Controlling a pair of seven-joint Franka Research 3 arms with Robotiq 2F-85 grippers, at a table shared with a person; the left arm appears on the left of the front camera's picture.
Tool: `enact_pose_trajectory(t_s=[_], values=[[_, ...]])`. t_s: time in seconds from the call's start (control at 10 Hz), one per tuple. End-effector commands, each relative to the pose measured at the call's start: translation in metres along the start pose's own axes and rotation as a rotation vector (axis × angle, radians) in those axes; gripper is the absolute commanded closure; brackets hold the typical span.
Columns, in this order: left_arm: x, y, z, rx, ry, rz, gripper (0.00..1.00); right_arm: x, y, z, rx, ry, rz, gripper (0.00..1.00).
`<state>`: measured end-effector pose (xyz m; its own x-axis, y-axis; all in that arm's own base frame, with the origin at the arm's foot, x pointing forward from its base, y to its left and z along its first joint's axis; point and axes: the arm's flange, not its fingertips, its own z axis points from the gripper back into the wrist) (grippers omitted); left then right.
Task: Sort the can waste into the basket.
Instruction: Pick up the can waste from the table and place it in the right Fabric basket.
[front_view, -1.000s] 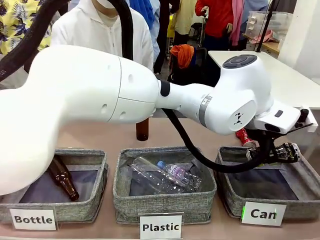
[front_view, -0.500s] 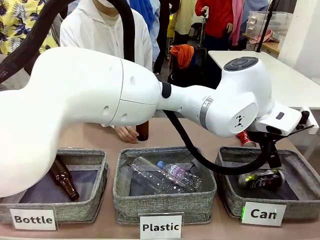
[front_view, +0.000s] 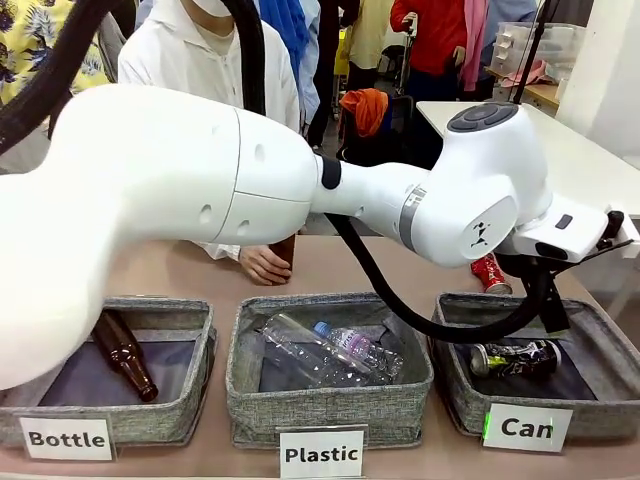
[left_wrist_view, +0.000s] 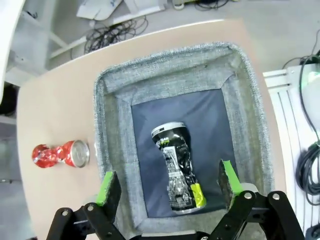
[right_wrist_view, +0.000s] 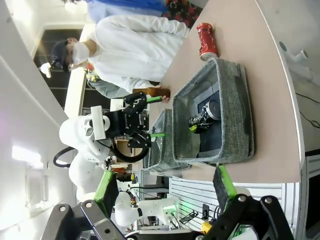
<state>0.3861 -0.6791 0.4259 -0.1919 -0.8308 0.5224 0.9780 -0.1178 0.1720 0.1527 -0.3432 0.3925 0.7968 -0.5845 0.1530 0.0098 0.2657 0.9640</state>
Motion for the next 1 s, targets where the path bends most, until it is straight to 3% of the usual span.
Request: enact_pose_trajectory(t_s=[0.0,0.3,0.5,0.7,0.9], values=[[-0.026,-0.011,0.041,-0.039,0.039,0.052,0.0,0.0,0.0,0.0,0.0,0.0,0.0,0.0],[-0.106,-0.038,0.13,0.077,0.12,0.098,0.0,-0.01,0.038,-0.12,-0.08,0.208,0.077,0.0],[-0.161,-0.063,0.171,0.12,0.147,0.155,0.0,-0.036,0.065,-0.189,-0.065,0.332,0.115,0.0],[-0.207,-0.075,0.197,0.15,0.11,0.241,0.0,-0.073,0.081,-0.254,-0.088,0.419,0.179,0.0],[-0.218,-0.074,0.205,0.187,0.048,0.251,0.0,-0.078,0.085,-0.261,-0.079,0.425,0.204,0.0]])
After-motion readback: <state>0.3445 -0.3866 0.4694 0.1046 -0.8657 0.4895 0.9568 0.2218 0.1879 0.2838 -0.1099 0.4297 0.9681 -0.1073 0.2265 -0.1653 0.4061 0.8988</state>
